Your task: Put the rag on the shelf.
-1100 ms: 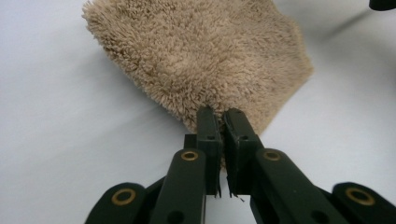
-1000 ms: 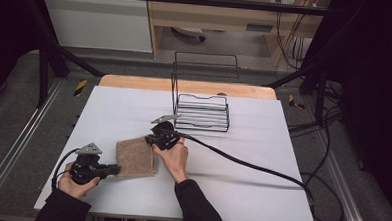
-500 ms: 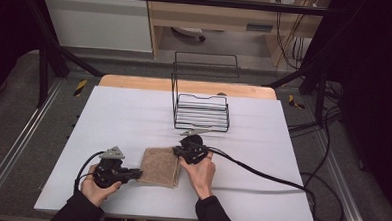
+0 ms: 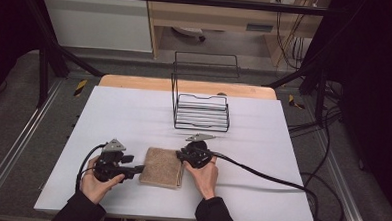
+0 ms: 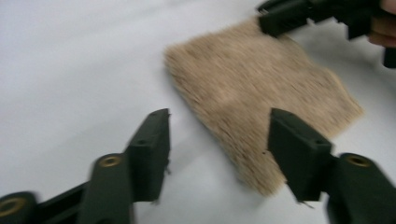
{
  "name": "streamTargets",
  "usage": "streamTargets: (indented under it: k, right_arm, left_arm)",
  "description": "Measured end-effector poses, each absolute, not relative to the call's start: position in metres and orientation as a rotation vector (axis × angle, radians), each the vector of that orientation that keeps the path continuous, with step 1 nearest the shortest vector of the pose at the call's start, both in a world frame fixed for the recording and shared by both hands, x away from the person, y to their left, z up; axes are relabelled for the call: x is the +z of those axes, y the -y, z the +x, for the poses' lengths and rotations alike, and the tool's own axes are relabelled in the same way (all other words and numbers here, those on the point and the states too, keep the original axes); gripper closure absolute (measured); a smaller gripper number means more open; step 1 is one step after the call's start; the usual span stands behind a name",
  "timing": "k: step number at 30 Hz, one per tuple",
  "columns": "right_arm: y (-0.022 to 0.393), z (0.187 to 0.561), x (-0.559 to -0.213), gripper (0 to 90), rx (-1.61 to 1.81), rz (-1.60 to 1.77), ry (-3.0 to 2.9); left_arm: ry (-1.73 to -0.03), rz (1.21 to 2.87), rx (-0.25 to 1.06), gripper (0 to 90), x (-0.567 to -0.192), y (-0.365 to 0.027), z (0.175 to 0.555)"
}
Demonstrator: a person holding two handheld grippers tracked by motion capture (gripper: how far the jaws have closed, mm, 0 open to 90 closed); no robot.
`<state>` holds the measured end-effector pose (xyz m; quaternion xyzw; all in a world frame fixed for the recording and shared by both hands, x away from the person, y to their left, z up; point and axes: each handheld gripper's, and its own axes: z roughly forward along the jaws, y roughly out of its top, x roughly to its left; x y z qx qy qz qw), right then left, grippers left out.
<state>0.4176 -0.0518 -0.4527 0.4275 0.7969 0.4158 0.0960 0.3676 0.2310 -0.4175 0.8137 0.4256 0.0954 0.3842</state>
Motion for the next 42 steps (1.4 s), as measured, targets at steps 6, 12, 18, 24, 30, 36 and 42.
streamTargets:
  k: [6,12,18,24,30,36,42]
  right_arm:
    - [0.063,0.419,-0.446,49.4,1.281,1.165,-2.325]
    - [0.067,0.421,-0.443,45.6,1.270,1.155,-2.354]
    - [0.066,0.424,-0.447,50.5,1.266,1.200,-2.390]
    - [0.062,0.425,-0.455,57.9,1.258,1.254,-2.402]
    - [0.060,0.426,-0.457,63.7,1.277,1.294,-2.405]
    - [0.059,0.425,-0.458,69.1,1.277,1.291,-2.424]
    - [0.050,0.426,-0.453,79.9,1.205,1.277,-2.478]
  left_arm:
    - [-1.119,2.078,0.290,27.1,-0.414,-0.225,0.399]
    - [-1.133,2.116,0.310,31.5,-0.428,-0.207,0.422]
    - [-1.119,2.134,0.303,50.2,-0.438,-0.201,0.427]
    - [-1.107,2.128,0.301,60.8,-0.442,-0.198,0.425]
    - [-1.105,2.137,0.267,72.8,-0.444,-0.196,0.425]
    - [-1.102,2.142,0.249,77.6,-0.445,-0.194,0.425]
    - [-1.093,2.158,0.262,80.7,-0.444,-0.191,0.424]
